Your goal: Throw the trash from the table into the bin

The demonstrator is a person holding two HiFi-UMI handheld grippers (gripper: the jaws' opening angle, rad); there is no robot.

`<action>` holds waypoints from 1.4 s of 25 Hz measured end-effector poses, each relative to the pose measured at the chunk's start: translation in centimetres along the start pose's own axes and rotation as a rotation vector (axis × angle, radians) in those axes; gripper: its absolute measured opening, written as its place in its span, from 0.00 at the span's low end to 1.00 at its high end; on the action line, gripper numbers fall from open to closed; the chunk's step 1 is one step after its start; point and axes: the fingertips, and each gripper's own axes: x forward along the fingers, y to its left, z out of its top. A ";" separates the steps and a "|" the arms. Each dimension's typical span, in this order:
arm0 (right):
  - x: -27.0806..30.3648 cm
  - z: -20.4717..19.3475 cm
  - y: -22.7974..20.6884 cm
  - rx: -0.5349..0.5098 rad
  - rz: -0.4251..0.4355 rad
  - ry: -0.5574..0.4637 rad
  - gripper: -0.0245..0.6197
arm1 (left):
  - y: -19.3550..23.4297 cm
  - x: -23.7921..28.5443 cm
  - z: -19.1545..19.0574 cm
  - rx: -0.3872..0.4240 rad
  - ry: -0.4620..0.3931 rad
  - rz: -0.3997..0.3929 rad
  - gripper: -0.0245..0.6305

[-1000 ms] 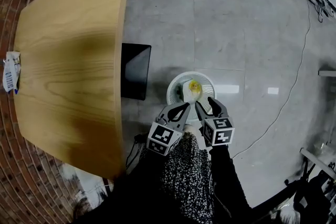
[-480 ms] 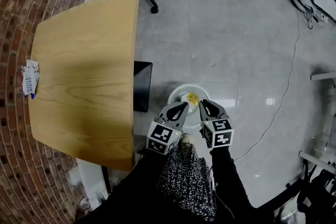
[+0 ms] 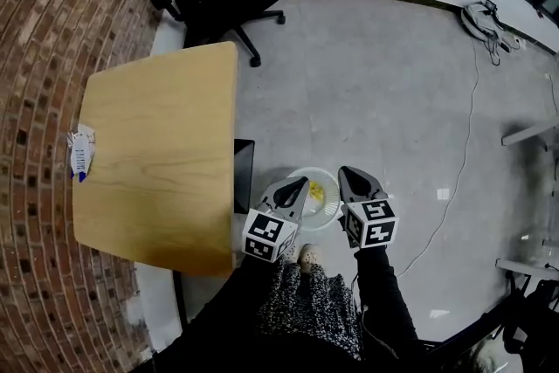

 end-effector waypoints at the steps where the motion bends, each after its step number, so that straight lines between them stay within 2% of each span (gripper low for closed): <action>1: -0.5 0.9 0.0 -0.010 -0.006 -0.012 0.06 | 0.0 -0.2 0.8 0.006 -0.009 0.001 0.05; 8: -4.3 5.5 1.4 -0.027 -0.028 -0.086 0.06 | -1.2 -2.3 6.8 0.016 -0.099 0.015 0.05; 18: -9.9 12.9 2.3 -0.113 -0.042 -0.219 0.06 | -4.1 -4.7 15.1 0.100 -0.224 0.020 0.05; 24: -12.4 17.1 2.4 -0.162 -0.048 -0.304 0.06 | -4.5 -5.4 18.6 0.115 -0.285 0.047 0.05; 29: -13.4 18.3 2.3 -0.179 -0.054 -0.323 0.06 | -4.4 -6.4 20.6 0.153 -0.316 0.066 0.05; 35: -14.5 19.8 2.1 -0.204 -0.057 -0.353 0.06 | -3.7 -7.3 21.8 0.163 -0.343 0.099 0.05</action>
